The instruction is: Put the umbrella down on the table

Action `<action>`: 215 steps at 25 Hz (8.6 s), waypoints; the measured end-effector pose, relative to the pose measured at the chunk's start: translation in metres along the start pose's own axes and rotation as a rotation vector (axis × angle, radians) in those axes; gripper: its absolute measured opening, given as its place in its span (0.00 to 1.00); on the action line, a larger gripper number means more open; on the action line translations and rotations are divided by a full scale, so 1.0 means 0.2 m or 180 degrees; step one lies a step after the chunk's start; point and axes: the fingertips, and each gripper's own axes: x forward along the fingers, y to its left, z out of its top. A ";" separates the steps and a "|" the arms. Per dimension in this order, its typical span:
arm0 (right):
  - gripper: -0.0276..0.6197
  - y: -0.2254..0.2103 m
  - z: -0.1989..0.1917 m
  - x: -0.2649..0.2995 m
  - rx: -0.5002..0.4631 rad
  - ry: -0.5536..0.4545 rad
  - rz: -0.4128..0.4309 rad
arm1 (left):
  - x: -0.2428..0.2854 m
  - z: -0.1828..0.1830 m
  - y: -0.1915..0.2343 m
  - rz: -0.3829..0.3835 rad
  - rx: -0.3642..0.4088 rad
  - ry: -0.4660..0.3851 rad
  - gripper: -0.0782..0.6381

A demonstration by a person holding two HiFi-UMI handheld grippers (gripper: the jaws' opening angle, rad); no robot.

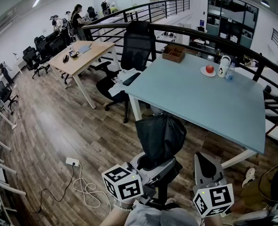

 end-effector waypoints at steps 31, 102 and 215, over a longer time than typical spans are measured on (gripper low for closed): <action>0.04 0.19 -0.04 0.09 0.0017 0.0071 -0.0066 | -0.26 0.09 0.18 0.0143 0.0004 -0.0111 0.51; 0.04 -0.41 0.12 1.22 -0.0063 0.0208 0.0715 | 0.38 0.67 0.85 0.0755 -0.0171 -0.0758 0.51; 0.04 -1.85 0.32 2.27 0.0426 0.0174 -0.0689 | 2.27 1.19 1.71 -0.0349 -0.0218 0.0395 0.51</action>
